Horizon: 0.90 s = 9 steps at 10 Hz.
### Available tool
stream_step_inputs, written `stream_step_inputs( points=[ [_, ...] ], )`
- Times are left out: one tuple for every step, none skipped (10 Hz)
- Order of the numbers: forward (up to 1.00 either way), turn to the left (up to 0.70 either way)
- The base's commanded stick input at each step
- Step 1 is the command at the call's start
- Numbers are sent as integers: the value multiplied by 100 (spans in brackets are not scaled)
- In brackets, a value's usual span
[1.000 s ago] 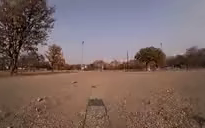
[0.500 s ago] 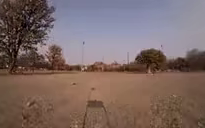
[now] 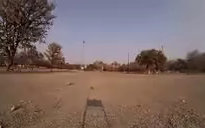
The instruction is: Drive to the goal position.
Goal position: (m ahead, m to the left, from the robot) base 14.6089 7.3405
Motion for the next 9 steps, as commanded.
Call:
stream_step_inputs(
  points=[
    [70,0],
    [70,0],
    [70,0],
    [70,0],
    [70,0],
    [70,0],
    [70,0],
    [70,0],
    [70,0]
  ],
)
